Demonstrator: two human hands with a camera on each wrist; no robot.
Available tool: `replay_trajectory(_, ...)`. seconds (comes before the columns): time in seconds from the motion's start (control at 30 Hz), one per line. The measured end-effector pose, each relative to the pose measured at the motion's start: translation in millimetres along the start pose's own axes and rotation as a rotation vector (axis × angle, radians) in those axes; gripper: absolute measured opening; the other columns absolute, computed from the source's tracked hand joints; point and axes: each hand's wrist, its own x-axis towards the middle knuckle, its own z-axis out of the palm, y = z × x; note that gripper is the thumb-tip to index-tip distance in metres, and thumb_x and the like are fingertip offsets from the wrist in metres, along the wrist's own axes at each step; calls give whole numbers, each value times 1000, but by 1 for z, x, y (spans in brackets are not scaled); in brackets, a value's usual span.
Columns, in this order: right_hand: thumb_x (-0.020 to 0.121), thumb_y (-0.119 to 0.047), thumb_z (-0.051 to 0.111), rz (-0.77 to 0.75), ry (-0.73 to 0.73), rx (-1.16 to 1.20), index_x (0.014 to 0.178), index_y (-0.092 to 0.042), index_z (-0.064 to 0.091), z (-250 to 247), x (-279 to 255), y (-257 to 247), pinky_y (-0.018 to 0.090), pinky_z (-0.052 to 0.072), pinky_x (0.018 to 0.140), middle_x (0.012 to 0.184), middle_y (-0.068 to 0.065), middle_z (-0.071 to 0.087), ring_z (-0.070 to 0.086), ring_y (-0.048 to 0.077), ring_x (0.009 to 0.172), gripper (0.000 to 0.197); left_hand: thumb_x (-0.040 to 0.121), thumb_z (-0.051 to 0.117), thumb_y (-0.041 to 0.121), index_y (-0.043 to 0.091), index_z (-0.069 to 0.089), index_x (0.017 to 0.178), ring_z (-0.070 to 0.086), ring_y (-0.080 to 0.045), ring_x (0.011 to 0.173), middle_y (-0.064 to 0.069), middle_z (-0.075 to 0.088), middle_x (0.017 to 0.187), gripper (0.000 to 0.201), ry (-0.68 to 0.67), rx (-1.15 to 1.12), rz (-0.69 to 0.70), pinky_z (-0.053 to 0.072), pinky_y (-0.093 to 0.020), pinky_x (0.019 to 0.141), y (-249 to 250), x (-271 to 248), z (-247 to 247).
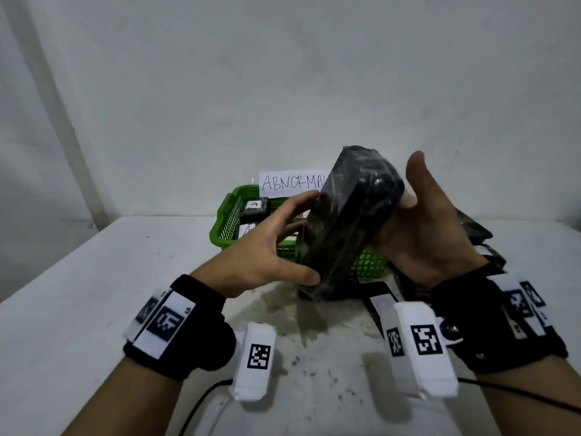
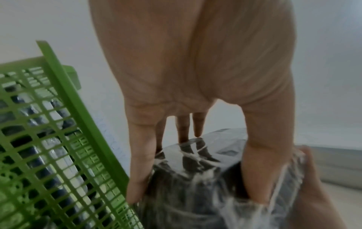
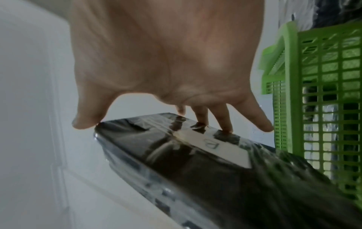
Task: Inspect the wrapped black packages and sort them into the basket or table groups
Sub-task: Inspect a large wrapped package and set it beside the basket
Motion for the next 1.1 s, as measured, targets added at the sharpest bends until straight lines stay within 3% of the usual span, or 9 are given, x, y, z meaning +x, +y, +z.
replay_trajectory(0.1, 61, -51, 84, 6, 22, 6, 130, -11, 59, 2, 3, 0, 45, 51, 87, 115, 11, 65, 59, 30, 111, 84, 73, 76, -16, 43, 28, 149, 37, 18, 132, 32, 43, 141, 107, -6, 87, 31, 51, -20, 94, -2, 0, 1)
replay_trajectory(0.17, 68, -34, 72, -81, 62, -13, 126, -13, 56, 10, 6, 2, 41, 52, 80, 105, 8, 64, 60, 26, 99, 64, 77, 77, -10, 42, 22, 154, 33, 17, 135, 29, 38, 148, 107, 24, 144, 40, 43, -18, 103, -4, 2, 2)
replay_trajectory(0.3, 70, -23, 67, -295, 118, -285, 137, -31, 47, 25, 6, 7, 31, 56, 79, 108, 0, 64, 64, 11, 93, 71, 83, 78, 13, 43, 17, 157, 35, -5, 145, 17, 31, 160, 100, 79, 160, 90, 33, -46, 119, -3, 2, 7)
replay_trajectory(0.43, 76, -2, 61, -412, 90, -391, 140, -21, 41, 37, 0, 7, 25, 56, 76, 119, 2, 56, 62, 1, 94, 69, 86, 75, 5, 36, 22, 157, 45, -9, 139, 8, 41, 156, 94, 140, 93, 140, 38, -46, 115, 0, 0, 6)
replay_trajectory(0.53, 72, 6, 62, -461, 57, -391, 131, -16, 43, 34, -1, 6, 27, 57, 76, 121, 12, 54, 63, 13, 97, 66, 86, 63, 2, 41, 31, 153, 41, -11, 143, 9, 41, 156, 85, 114, 26, 121, 44, -48, 110, 4, -1, -2)
replay_trajectory(0.73, 91, -31, 60, -490, 41, -435, 117, -23, 63, 30, 3, 17, 47, 51, 101, 135, 9, 49, 52, 26, 133, 27, 87, 54, 50, 16, 47, 134, 67, -12, 107, 0, 66, 122, 59, 165, -323, -109, 60, -39, 74, 19, -2, -3)
replay_trajectory(0.87, 96, -25, 54, -407, 131, -206, 115, -15, 62, 36, 6, 17, 40, 56, 94, 121, -9, 66, 63, 7, 120, 23, 80, 67, 39, 18, 48, 117, 65, -2, 87, 13, 66, 93, 46, 183, -319, -49, 58, -32, 66, 17, -3, -6)
replay_trajectory(1.0, 74, -49, 75, -103, 266, -146, 143, -34, 41, 28, 12, 18, 45, 59, 91, 137, -7, 57, 64, 11, 119, 78, 65, 68, 32, 22, 50, 121, 64, -10, 96, 12, 66, 110, 60, 146, -298, 38, 56, -31, 75, 15, 0, -5)
replay_trajectory(1.1, 71, -47, 71, 137, 161, -41, 150, -31, 36, 28, 10, 13, 38, 59, 66, 125, -2, 68, 71, 16, 96, 88, 66, 67, 24, 19, 46, 123, 65, -12, 97, 6, 66, 114, 61, 103, -279, 89, 53, -25, 76, 17, -1, 0)
